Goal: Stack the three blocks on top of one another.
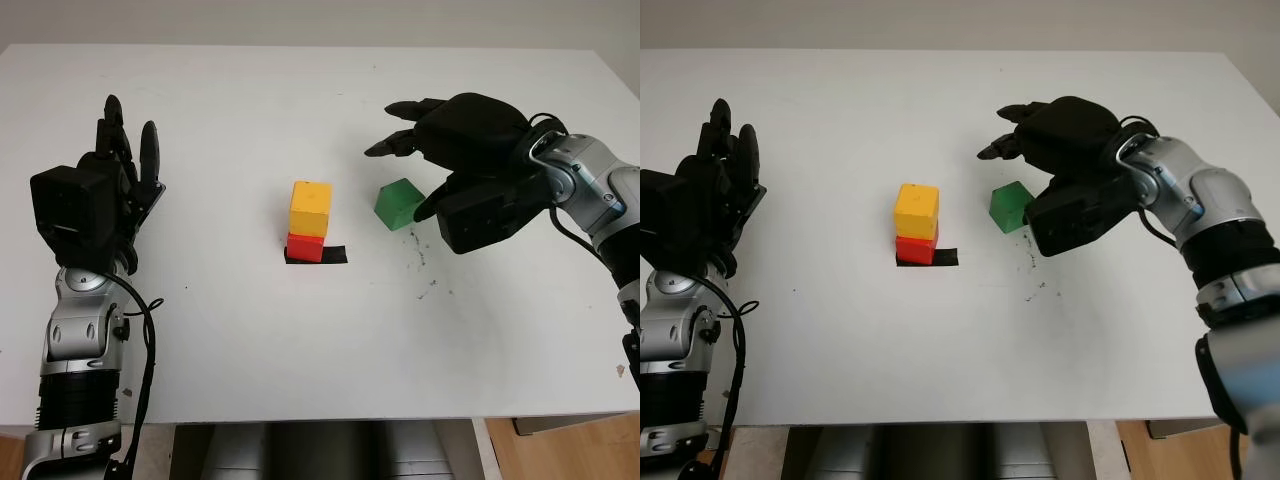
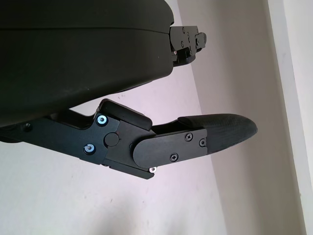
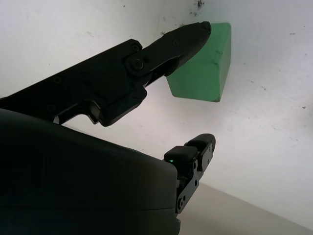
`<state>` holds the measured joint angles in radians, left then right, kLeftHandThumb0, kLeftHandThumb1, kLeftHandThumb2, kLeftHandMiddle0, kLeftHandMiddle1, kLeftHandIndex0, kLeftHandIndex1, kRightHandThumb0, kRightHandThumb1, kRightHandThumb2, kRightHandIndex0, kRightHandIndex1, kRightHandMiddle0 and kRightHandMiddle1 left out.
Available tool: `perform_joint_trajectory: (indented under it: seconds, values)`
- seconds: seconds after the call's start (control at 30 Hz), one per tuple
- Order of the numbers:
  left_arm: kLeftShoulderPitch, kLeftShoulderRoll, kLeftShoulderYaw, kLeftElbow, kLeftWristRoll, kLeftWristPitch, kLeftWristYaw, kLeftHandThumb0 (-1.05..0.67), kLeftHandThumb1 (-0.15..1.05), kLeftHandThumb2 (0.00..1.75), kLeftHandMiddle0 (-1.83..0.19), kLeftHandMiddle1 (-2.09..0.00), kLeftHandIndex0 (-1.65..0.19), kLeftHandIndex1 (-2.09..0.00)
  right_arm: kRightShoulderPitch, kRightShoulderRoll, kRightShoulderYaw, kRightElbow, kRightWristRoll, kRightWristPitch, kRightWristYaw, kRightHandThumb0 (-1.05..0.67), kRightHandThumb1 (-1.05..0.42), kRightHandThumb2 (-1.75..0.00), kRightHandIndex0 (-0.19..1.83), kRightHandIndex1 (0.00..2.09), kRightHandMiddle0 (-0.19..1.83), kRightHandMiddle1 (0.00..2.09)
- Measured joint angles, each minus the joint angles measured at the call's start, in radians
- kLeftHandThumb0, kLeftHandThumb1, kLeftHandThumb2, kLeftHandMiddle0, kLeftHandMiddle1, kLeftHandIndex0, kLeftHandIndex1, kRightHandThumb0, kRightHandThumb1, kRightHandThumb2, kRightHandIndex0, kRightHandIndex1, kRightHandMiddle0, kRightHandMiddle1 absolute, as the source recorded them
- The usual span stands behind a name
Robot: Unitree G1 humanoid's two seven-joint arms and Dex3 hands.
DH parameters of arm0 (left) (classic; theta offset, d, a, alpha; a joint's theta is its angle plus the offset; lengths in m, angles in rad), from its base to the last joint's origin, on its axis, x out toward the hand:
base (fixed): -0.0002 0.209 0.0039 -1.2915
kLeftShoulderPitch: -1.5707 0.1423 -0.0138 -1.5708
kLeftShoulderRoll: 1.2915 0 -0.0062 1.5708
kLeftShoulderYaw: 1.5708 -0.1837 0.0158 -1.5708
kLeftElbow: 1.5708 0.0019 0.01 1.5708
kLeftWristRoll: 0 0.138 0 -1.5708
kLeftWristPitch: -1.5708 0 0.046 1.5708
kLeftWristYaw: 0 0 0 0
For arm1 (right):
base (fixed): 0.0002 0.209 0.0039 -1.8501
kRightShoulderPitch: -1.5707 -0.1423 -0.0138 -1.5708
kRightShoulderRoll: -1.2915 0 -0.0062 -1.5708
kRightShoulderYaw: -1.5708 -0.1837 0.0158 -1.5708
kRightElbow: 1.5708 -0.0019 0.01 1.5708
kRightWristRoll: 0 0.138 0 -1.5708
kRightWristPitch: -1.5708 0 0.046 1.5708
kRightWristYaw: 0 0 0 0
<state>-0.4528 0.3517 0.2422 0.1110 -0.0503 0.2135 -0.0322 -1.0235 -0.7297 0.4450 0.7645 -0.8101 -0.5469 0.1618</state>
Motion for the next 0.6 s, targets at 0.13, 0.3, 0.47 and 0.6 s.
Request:
perform_joint_trajectory:
  seconds: [0.13, 0.3, 0.47, 0.6]
  values:
    - [0.0, 0.004, -0.004, 0.0, 0.004, -0.001, -0.023, -0.8, 1.05, 0.63, 0.19, -0.04, 0.14, -0.05, 0.012, 0.006, 0.005, 0.0, 0.0, 0.013, 0.013, -0.68, -0.81, -0.05, 0.19, 0.07, 0.54, 0.14]
    - [0.008, 0.004, -0.013, 0.0, 0.011, -0.001, -0.029, -0.8, 1.05, 0.6, 0.17, -0.05, 0.12, -0.06, 0.021, 0.008, 0.013, 0.0, -0.004, 0.029, 0.02, -0.67, -0.81, -0.05, 0.18, 0.06, 0.54, 0.13]
    - [0.015, 0.004, -0.015, -0.002, 0.011, -0.001, -0.033, -0.82, 1.05, 0.58, 0.17, -0.05, 0.13, -0.05, 0.038, 0.009, 0.015, 0.0, -0.004, 0.03, 0.011, -0.64, -0.8, -0.05, 0.2, 0.06, 0.56, 0.12]
    - [0.021, 0.004, -0.017, -0.005, 0.013, -0.002, -0.038, -0.82, 1.05, 0.58, 0.17, -0.05, 0.13, -0.05, 0.044, 0.015, 0.016, 0.003, -0.004, 0.04, 0.01, -0.59, -0.81, -0.05, 0.22, 0.07, 0.58, 0.12]
